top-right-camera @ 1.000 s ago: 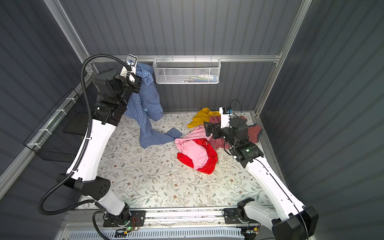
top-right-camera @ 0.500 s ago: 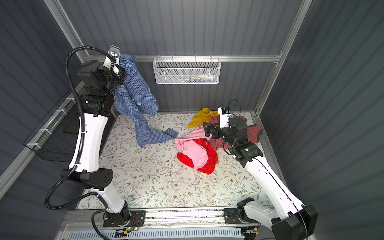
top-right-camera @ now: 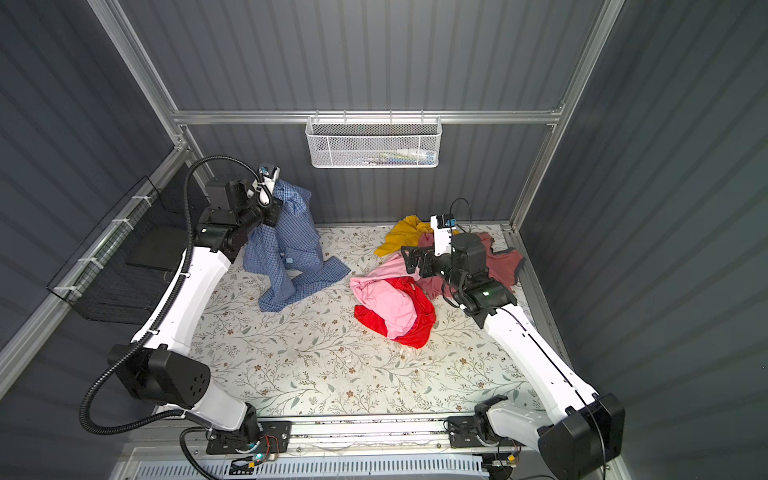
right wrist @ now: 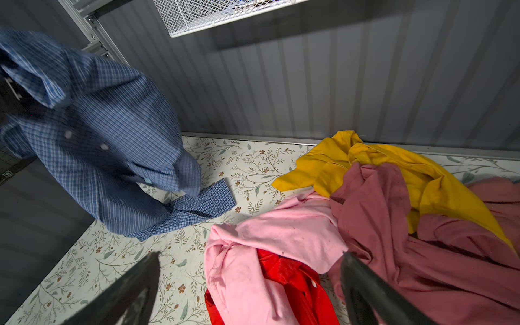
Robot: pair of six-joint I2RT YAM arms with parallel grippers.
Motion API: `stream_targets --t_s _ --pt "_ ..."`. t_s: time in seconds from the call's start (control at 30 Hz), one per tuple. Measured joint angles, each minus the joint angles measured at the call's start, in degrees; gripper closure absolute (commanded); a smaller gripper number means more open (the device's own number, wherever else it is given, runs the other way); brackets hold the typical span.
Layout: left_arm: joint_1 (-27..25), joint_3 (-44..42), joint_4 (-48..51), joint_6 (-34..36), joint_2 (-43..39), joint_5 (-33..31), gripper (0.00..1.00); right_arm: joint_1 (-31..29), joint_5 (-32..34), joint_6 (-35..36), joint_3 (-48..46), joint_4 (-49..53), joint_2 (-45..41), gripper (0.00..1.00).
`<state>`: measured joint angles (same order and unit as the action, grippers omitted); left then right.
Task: Pick out a specific cloth from the pile
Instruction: 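Lower the plaid shirt with the left gripper onto the table away from the pile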
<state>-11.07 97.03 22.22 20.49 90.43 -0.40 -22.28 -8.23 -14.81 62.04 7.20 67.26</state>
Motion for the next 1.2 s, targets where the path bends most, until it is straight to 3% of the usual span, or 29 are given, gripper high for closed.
stream_targets --t_s 0.27,0.6,0.73,0.93,1.07,1.2 --pt "-3.2 -7.2 3.0 -6.5 0.2 8.0 1.00 -0.1 -0.8 -0.8 0.0 -0.2 1.0 0.01" --pt "-1.5 -14.3 5.9 -18.3 2.0 1.0 1.00 -0.1 -1.1 -0.8 0.0 -0.2 1.0 0.01" --pt "-0.9 -17.9 5.8 -23.0 3.2 1.6 1.00 -0.1 -1.5 -0.9 0.0 -0.2 1.0 0.01" --pt "-0.9 -17.9 8.7 -26.8 12.5 3.3 1.00 -0.1 -2.0 -1.1 0.0 -0.1 1.0 0.01" --pt "-0.9 -17.3 11.2 -27.6 15.9 1.9 0.82 -0.1 -2.0 -1.1 -0.3 -0.1 0.9 0.01" --pt "-0.9 -11.9 14.2 -27.1 19.9 1.8 0.71 -0.1 -2.0 -1.1 -1.0 0.2 0.8 0.01"
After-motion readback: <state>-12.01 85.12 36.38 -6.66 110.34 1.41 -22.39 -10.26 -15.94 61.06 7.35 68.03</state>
